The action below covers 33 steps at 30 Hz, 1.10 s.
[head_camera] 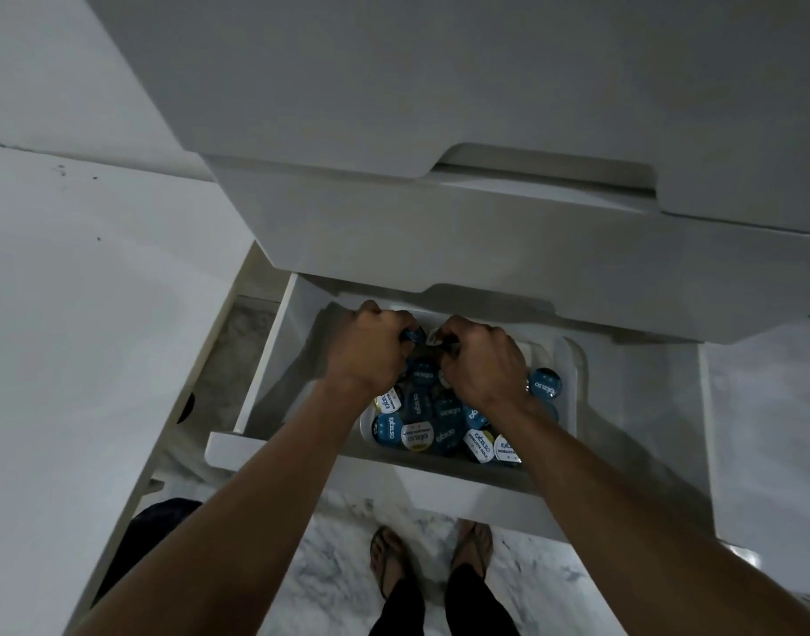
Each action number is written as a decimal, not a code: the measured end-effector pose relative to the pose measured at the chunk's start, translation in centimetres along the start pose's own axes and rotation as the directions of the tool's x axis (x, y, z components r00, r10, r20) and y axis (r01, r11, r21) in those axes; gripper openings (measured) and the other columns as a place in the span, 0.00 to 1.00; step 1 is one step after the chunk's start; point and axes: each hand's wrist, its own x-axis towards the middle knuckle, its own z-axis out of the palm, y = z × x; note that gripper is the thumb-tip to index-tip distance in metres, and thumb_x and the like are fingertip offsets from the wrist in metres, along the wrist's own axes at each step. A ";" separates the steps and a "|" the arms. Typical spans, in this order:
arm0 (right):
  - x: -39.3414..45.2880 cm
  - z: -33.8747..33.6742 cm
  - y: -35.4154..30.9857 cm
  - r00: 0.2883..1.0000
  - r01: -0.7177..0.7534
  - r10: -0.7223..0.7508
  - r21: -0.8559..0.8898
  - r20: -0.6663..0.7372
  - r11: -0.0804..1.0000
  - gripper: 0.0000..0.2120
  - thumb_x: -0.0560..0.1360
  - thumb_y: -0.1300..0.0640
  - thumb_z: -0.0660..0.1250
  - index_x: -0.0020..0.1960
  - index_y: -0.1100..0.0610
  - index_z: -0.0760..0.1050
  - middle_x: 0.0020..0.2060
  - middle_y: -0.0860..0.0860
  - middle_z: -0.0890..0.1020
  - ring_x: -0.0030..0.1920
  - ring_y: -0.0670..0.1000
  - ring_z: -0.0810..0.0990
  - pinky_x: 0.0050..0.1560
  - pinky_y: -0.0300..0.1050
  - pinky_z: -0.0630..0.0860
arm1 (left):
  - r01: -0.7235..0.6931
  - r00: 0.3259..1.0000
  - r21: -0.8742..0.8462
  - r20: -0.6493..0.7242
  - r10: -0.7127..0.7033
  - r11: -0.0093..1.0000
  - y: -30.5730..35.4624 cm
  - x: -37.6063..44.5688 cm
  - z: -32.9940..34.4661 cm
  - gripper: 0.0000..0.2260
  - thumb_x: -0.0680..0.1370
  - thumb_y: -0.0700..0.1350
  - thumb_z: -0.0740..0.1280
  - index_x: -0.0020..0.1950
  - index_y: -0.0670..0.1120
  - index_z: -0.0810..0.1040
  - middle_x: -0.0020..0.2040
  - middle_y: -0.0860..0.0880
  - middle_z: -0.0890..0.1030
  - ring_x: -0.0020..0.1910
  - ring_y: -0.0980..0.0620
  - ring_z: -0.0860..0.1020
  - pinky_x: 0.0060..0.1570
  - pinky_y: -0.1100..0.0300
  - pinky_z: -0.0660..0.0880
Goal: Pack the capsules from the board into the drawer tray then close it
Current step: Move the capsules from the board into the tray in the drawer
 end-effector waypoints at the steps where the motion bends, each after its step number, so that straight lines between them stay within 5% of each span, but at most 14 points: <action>1: 0.0 0.0 0.0 1.000 0.000 0.000 -0.005 0.000 1.000 0.11 0.75 0.55 0.67 0.57 0.50 0.78 0.48 0.56 0.84 0.49 0.60 0.81 0.47 0.49 0.75 | -0.001 1.000 0.015 -0.010 0.001 1.000 0.0 0.1 0.0 0.12 0.77 0.48 0.67 0.60 0.55 0.79 0.55 0.42 0.75 0.53 0.42 0.76 0.54 0.53 0.75; 11: 0.0 -0.2 -0.1 1.000 0.026 -0.027 -0.069 -0.006 0.997 0.12 0.76 0.54 0.66 0.59 0.49 0.79 0.49 0.55 0.85 0.49 0.58 0.81 0.49 0.48 0.75 | -0.073 0.993 0.158 -0.084 0.087 0.985 -0.2 0.6 0.4 0.13 0.78 0.51 0.65 0.61 0.54 0.79 0.54 0.44 0.81 0.60 0.48 0.73 0.62 0.52 0.61; 33: 0.3 0.1 1.1 0.988 -0.148 0.137 0.177 0.070 0.973 0.11 0.73 0.52 0.70 0.55 0.43 0.80 0.50 0.52 0.84 0.52 0.54 0.80 0.47 0.45 0.78 | -0.144 0.983 0.274 -0.074 0.170 0.951 -0.5 0.1 0.3 0.13 0.79 0.51 0.64 0.61 0.49 0.80 0.60 0.46 0.78 0.62 0.46 0.72 0.63 0.49 0.66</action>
